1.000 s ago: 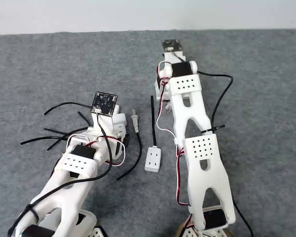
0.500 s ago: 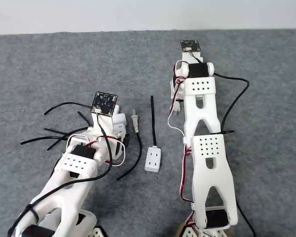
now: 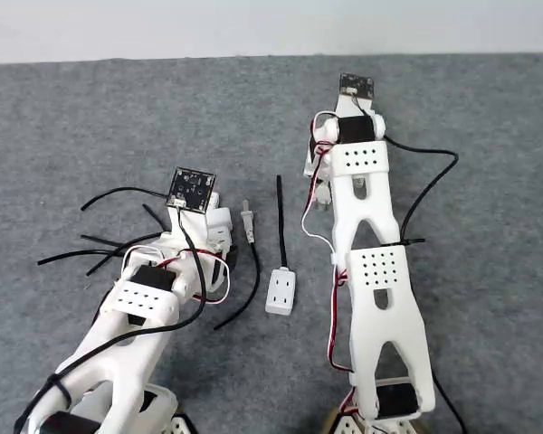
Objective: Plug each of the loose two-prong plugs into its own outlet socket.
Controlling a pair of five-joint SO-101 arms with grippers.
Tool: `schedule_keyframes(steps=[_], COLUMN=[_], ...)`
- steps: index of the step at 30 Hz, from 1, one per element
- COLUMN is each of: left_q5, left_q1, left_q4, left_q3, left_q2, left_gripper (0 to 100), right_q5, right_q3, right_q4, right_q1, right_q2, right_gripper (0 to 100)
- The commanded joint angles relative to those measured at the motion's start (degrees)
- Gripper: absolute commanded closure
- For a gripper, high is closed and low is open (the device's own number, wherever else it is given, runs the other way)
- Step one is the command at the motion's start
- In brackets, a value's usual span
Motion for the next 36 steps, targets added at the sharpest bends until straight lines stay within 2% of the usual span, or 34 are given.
schedule_keyframes(steps=[1,5,12,16,23,30,33,36], left_q5=[-0.62,-0.62,-0.62,-0.62,-0.62,-0.44,-0.26,-0.35], left_q1=[-0.35,-0.35,-0.35,-0.35,-0.35,-0.97,-2.73,-3.43], left_q4=[-1.49,-1.49,-1.49,-1.49,-1.41,5.27,6.59,12.57], left_q3=[-1.98,-1.98,-1.89,-1.89,-1.89,-6.99,-11.91,-20.18], left_q2=[-0.35,-0.35,-0.35,-0.35,-0.44,2.55,9.41,18.46], left_gripper=[80,80,80,80,80,80,81,86], right_q5=[-1.23,-0.97,5.89,7.21,7.3,7.82,8.18,8.18], right_q3=[-3.16,-3.16,-3.16,-3.16,-3.34,-1.85,3.34,11.96], right_q4=[-2.51,-3.47,-3.91,-4.35,1.63,4.0,4.09,4.0], right_q1=[-0.22,-0.75,-1.01,-0.84,-1.01,0.31,0.57,0.66], right_q2=[0.04,0.13,3.74,3.74,1.89,-8.22,-13.58,-20.97], right_gripper=[85.4,85.5,86.1,98.7,99.1,99.1,99.1,99.1])
